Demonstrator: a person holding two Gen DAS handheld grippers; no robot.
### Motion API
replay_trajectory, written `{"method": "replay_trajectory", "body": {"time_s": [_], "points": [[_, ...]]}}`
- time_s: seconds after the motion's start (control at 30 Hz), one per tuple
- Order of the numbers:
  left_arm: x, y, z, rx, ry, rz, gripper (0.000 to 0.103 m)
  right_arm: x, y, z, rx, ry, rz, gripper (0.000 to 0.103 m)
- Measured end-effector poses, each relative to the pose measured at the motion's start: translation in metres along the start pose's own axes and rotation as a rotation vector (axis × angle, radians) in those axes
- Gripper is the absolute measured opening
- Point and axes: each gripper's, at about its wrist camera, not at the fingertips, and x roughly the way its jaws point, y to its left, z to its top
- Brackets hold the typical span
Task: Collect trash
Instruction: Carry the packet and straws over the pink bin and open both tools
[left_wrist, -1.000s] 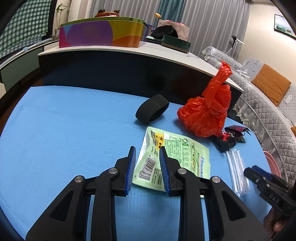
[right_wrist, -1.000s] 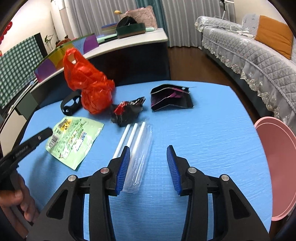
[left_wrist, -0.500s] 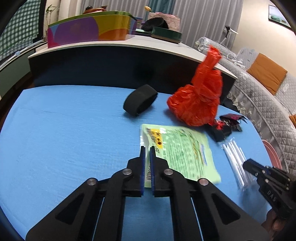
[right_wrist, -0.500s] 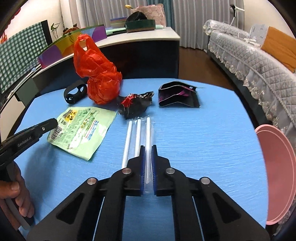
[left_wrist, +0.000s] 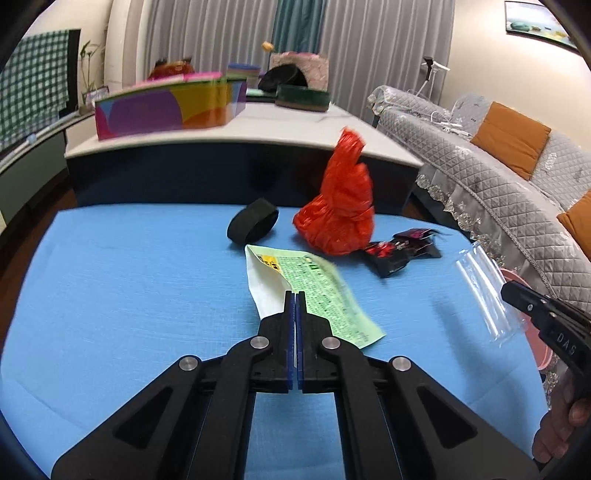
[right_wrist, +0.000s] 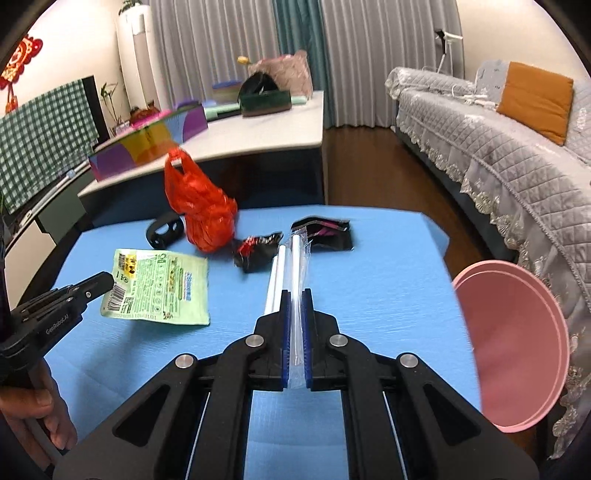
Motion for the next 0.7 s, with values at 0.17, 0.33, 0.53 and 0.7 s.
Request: {"method": "replay_trajectory", "body": {"time_s": [0.17,0.33,0.53,0.7], "points": [[-0.027,-0.012,0.004,0.030,-0.049,-0.004,0.000,-0.029,-0.007,0.004,0.000,-0.051,-0.006,0.006],[-0.048,-0.027,0.005,0.068,-0.081,-0.012,0.000,-0.050,-0.014,0.006,0.006,-0.097,-0.013,0.006],[-0.063,-0.038,0.008,0.072,-0.111,-0.041,0.000,-0.070,-0.026,0.006,0.009,-0.131,-0.035,0.006],[-0.065,-0.048,0.007,0.086,-0.119,-0.044,0.000,-0.081,-0.031,0.005,0.000,-0.159,-0.057,0.006]]}}
